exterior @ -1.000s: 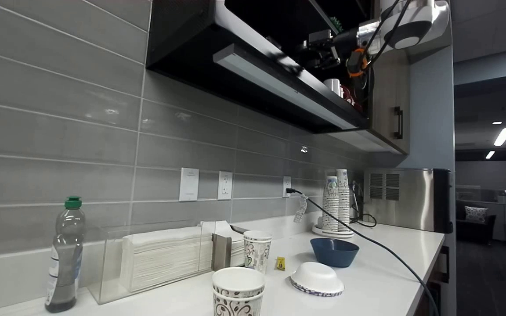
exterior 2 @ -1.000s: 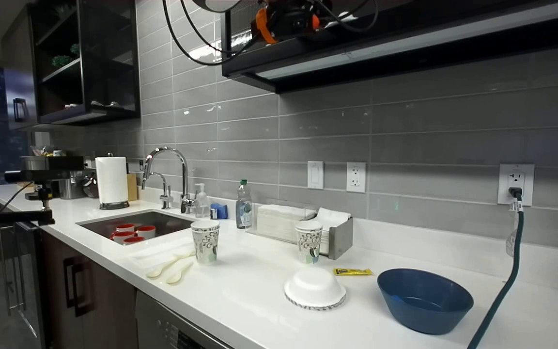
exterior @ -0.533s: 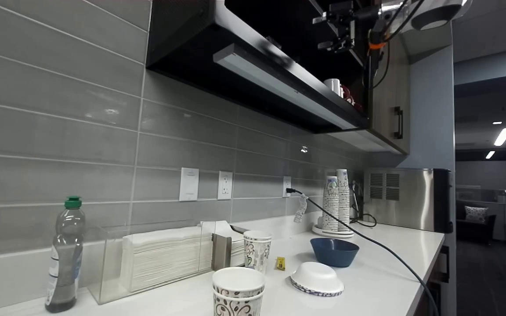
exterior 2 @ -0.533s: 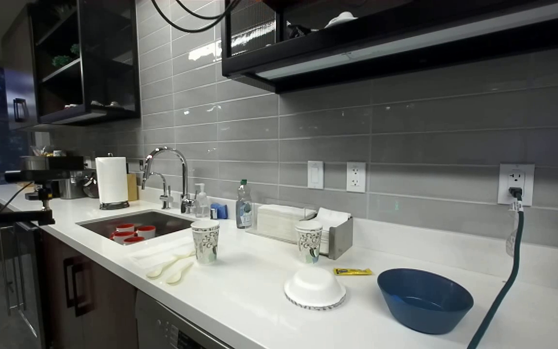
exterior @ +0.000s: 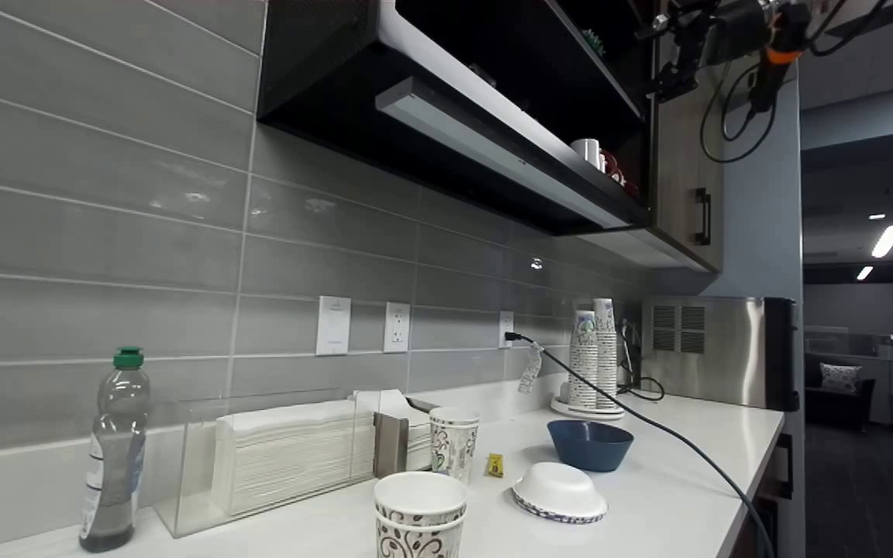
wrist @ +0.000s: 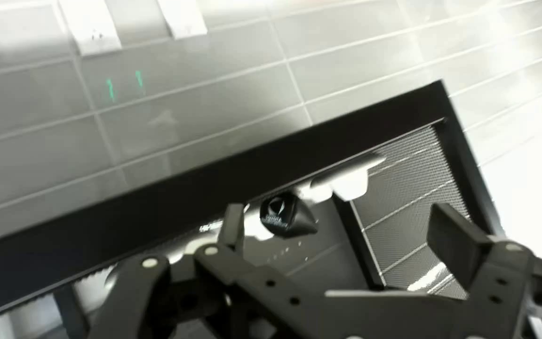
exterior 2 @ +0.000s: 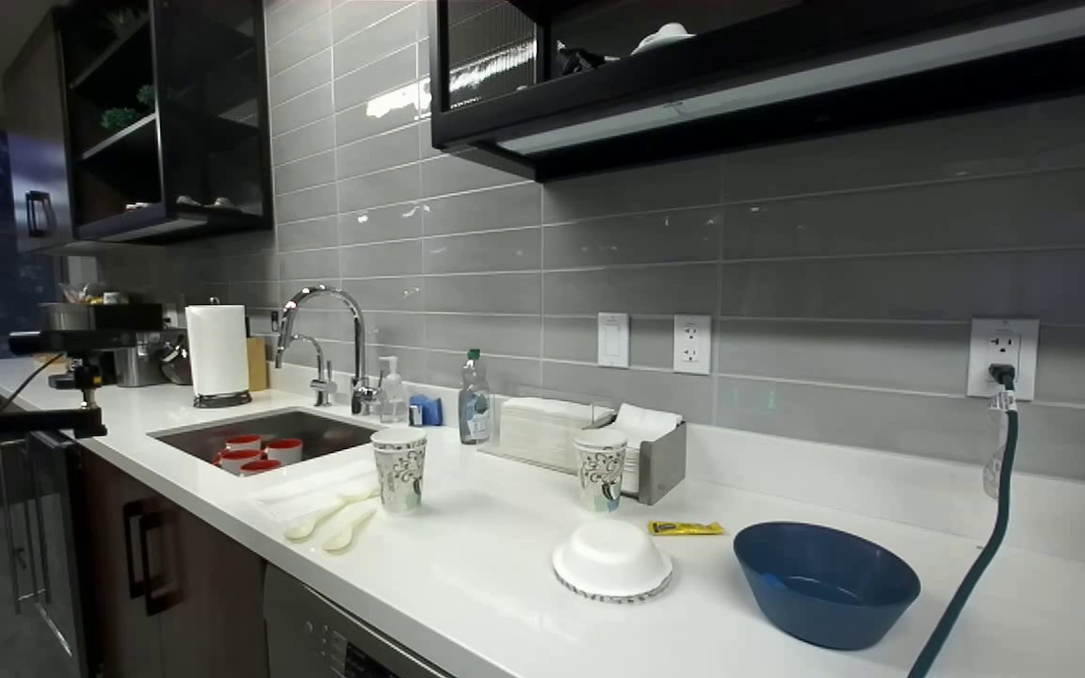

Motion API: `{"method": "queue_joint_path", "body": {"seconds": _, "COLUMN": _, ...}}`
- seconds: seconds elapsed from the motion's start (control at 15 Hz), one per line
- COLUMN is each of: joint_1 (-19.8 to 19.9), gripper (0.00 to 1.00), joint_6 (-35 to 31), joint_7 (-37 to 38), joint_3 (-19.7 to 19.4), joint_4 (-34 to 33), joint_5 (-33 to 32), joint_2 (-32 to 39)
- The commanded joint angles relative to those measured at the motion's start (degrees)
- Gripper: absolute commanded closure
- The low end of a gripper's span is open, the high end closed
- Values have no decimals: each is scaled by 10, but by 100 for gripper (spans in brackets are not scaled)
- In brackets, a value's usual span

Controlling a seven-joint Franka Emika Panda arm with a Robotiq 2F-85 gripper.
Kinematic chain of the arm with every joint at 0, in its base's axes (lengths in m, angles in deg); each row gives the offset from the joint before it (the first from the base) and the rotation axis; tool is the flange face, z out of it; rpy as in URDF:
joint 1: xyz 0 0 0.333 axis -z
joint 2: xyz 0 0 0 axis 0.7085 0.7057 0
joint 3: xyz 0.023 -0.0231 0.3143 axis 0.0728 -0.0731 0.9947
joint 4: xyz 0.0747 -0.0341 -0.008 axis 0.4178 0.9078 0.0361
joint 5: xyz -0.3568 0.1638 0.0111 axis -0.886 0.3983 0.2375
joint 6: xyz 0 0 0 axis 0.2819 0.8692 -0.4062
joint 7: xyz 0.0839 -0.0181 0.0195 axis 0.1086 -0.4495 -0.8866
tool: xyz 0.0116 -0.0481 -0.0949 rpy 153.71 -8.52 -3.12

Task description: Move the black object to the shelf above the counter

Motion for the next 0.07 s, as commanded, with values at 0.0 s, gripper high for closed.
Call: {"method": "queue_joint_path", "body": {"seconds": 0.0, "joint_1": 28, "gripper": 0, "joint_6": 48, "joint_7": -6, "joint_3": 8, "joint_4": 2, "joint_5": 18, "joint_2": 2}}
